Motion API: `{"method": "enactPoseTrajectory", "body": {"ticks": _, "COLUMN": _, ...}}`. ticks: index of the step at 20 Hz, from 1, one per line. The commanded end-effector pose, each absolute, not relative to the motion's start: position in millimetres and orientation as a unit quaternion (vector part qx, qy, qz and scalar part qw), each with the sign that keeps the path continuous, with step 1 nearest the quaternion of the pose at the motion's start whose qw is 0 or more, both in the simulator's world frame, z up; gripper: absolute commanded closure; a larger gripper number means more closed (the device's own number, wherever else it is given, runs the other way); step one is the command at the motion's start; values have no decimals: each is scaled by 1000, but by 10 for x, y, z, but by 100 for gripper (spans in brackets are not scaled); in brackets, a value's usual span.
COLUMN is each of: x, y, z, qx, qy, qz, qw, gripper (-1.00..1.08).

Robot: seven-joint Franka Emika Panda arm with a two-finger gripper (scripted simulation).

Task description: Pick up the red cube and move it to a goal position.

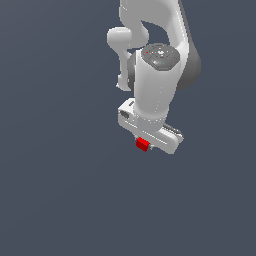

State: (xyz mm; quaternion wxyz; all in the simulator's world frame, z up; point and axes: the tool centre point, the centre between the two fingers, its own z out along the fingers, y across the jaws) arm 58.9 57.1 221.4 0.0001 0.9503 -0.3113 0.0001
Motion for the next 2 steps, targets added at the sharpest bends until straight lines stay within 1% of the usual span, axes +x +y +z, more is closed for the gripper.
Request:
{"method": "enactPoseTrajectory", "body": {"ticks": 1, "x": 601, "y": 573, "z": 2225, "qx": 950, "qy": -311, "qz": 0, "qw": 0, "gripper": 108}}
{"method": "enactPoseTrajectory", "body": {"ticks": 2, "x": 601, "y": 573, "z": 2223, "qx": 950, "qy": -311, "qz": 0, "qw": 0, "gripper": 108}}
